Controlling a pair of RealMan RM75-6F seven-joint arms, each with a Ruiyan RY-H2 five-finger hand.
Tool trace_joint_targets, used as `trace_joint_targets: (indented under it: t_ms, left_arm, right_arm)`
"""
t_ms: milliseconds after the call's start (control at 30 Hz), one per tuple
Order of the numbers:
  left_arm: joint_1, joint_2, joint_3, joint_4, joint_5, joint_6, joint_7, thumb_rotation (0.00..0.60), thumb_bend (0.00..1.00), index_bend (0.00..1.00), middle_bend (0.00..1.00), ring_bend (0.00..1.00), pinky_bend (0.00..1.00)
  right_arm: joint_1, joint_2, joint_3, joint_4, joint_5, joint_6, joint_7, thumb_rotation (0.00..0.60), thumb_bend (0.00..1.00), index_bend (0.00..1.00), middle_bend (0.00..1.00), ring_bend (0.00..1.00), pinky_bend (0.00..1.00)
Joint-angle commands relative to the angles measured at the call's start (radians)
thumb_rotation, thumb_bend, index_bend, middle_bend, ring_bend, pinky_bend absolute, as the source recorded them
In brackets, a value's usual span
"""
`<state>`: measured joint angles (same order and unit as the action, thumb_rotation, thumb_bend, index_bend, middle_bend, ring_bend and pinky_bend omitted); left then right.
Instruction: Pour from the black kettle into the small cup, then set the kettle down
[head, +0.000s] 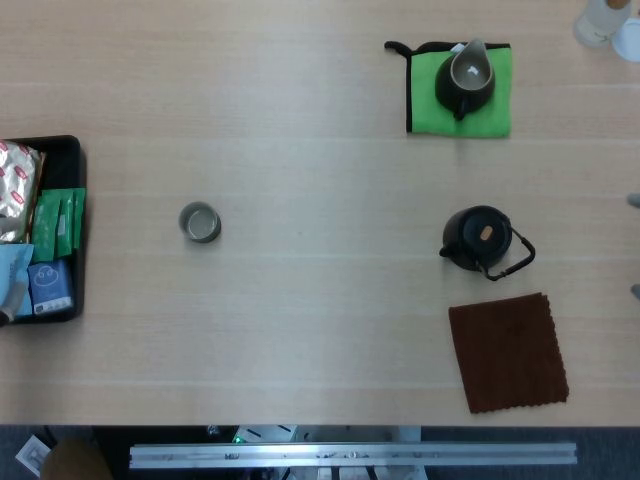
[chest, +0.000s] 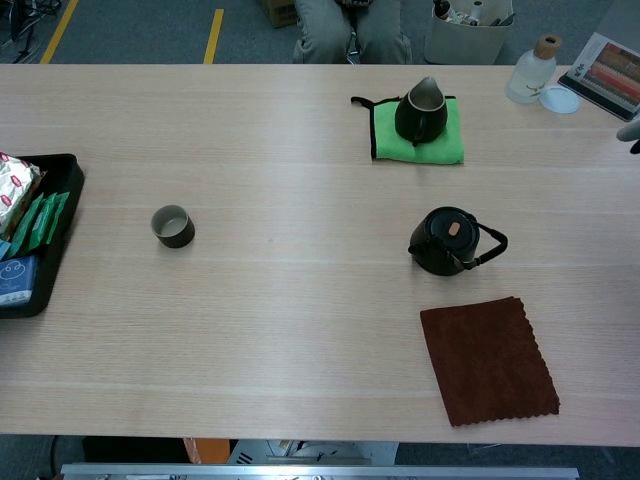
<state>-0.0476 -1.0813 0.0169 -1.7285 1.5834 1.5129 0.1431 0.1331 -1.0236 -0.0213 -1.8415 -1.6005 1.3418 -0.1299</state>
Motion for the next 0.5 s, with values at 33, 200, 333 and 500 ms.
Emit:
trace_joint_targets:
  t_ms: [33,200,333,500]
  left_arm:
    - [0.000,0.001,0.001,0.000,-0.003,-0.003,-0.001,0.600,0.27,0.26,0.26,0.24,0.18]
    - [0.000,0.004,0.000,0.006,-0.008,-0.006,-0.010,0.600,0.27,0.27,0.26,0.24,0.18]
    - [-0.001,0.003,0.000,0.012,-0.013,-0.011,-0.017,0.600,0.27,0.27,0.26,0.24,0.18]
    - [0.000,0.001,0.000,0.025,-0.022,-0.016,-0.030,0.600,0.27,0.27,0.26,0.24,0.18]
  right_arm:
    - [0.043,0.014,0.002,-0.047,0.009,-0.067,-0.007,0.600,0.00,0.30,0.39,0.30,0.07]
    - [0.084,-0.004,0.009,-0.076,0.034,-0.136,-0.054,0.600,0.00,0.37,0.44,0.34,0.01]
    - [0.113,-0.044,0.018,-0.081,0.064,-0.181,-0.100,0.600,0.00,0.39,0.45,0.34,0.00]
    - [0.150,-0.109,0.024,-0.065,0.110,-0.243,-0.152,0.600,0.00,0.39,0.45,0.34,0.00]
